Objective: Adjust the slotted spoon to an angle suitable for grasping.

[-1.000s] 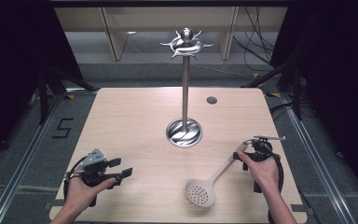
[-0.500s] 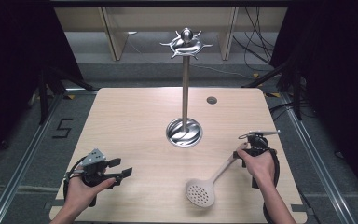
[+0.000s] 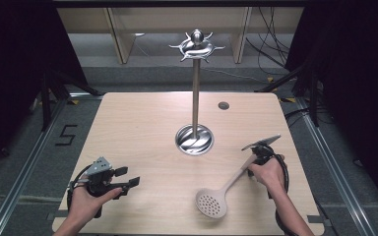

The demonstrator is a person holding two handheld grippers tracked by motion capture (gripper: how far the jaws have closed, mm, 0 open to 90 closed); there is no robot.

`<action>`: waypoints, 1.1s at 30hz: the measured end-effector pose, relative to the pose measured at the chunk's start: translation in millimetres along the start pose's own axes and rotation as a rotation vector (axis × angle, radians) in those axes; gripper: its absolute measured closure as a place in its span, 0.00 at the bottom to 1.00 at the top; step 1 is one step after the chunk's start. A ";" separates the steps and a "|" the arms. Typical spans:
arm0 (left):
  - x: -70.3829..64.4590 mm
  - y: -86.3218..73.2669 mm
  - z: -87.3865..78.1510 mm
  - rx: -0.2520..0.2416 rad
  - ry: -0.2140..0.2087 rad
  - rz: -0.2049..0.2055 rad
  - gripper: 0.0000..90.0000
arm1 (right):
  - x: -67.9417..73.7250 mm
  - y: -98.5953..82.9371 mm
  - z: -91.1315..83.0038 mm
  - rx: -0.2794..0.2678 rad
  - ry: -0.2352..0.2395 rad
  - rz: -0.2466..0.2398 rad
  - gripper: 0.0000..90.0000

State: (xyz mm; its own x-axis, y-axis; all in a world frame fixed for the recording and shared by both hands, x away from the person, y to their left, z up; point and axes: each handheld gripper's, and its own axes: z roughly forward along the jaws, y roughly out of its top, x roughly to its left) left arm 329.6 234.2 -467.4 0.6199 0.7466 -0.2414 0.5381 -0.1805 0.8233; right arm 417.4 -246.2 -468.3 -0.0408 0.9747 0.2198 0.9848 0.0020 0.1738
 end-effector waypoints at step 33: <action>-0.2 0.3 0.2 -0.005 -0.003 0.001 0.35 | 5.5 24.3 -1.8 -0.163 0.013 0.116 0.46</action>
State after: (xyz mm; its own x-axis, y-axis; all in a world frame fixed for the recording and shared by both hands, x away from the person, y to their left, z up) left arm 329.8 233.8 -467.2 0.6217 0.7449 -0.2422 0.5350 -0.1780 0.8259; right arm 440.8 -241.2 -461.2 0.0685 0.9633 0.2594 0.9427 -0.1476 0.2991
